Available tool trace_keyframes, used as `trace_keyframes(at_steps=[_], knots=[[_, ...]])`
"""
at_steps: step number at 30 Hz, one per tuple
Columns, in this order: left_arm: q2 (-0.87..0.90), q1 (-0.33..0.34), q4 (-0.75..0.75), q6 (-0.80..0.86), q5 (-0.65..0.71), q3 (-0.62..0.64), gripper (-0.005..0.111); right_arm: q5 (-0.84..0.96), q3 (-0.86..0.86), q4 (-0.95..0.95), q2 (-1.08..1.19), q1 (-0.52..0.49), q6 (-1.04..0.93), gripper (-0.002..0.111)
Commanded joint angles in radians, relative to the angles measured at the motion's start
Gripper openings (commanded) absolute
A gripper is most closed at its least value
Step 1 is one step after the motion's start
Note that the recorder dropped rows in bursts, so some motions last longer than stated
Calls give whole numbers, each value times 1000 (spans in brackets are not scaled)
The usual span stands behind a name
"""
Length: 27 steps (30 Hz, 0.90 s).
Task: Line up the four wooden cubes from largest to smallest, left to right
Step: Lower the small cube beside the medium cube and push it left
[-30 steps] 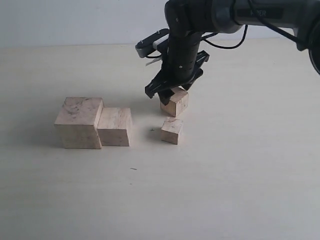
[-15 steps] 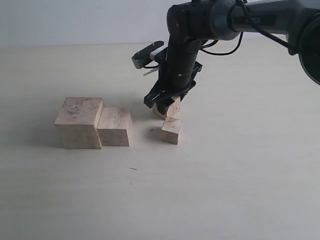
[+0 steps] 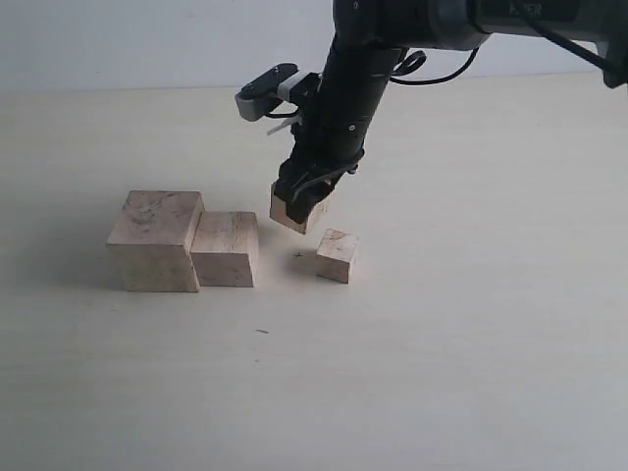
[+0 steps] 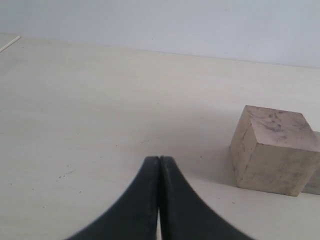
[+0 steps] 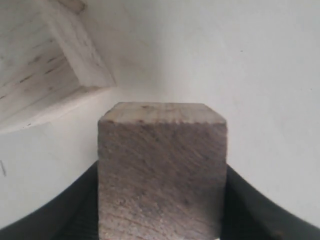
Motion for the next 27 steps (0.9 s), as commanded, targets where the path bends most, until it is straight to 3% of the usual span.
trace_keyframes(at_steps=[1, 13, 27], knots=[[-5, -7, 0, -8, -11, 0, 0, 87, 3, 48, 13, -3, -173, 0], [-5, -7, 0, -8, -11, 0, 0, 135, 3, 82, 38, -3, -605, 0], [-5, -7, 0, -8, -11, 0, 0, 60, 3, 130, 71, -3, -615, 0]])
